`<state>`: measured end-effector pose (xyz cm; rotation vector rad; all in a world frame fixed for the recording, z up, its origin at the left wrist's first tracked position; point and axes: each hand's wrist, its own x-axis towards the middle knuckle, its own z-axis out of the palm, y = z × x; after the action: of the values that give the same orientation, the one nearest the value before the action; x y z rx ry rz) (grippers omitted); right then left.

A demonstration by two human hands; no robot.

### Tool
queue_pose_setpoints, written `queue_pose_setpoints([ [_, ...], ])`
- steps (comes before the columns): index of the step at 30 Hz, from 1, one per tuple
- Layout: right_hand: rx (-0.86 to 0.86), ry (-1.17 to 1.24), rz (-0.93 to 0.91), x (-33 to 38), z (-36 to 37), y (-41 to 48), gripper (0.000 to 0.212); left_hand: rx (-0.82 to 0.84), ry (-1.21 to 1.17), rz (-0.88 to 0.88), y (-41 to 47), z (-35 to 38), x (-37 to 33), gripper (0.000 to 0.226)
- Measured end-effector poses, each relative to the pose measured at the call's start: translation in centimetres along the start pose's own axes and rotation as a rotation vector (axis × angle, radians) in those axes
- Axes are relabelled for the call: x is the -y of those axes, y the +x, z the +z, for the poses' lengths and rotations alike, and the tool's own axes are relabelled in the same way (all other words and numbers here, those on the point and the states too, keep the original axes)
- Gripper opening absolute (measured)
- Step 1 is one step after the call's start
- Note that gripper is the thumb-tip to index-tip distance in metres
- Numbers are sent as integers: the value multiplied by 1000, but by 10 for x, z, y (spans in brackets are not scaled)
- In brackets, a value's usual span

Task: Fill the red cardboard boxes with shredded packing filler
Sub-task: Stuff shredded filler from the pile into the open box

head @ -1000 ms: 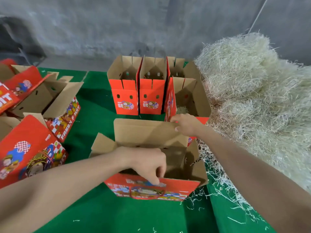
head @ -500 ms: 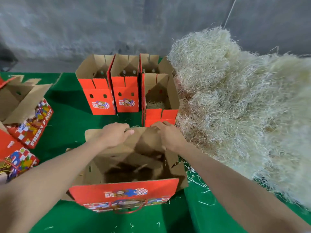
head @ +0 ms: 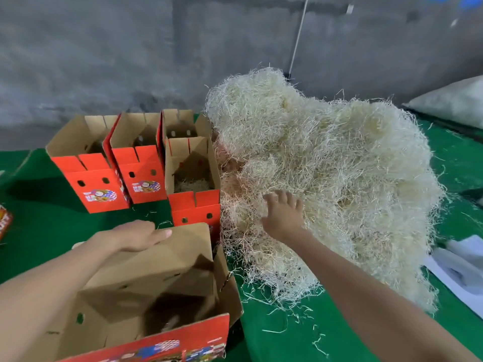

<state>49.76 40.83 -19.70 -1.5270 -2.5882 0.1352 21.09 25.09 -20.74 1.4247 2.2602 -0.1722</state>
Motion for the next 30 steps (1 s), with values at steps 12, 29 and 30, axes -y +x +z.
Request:
queue_pose_setpoints([
  [12, 172, -2, 138, -98, 37, 7, 81, -292, -263, 421, 15, -1, -184, 42],
  [29, 65, 1058, -43, -33, -96, 46, 49, -407, -1152, 287, 52, -46, -233, 52],
  [30, -106, 936, -68, -41, -102, 53, 40, -413, -1218, 260, 53, -52, -229, 47],
])
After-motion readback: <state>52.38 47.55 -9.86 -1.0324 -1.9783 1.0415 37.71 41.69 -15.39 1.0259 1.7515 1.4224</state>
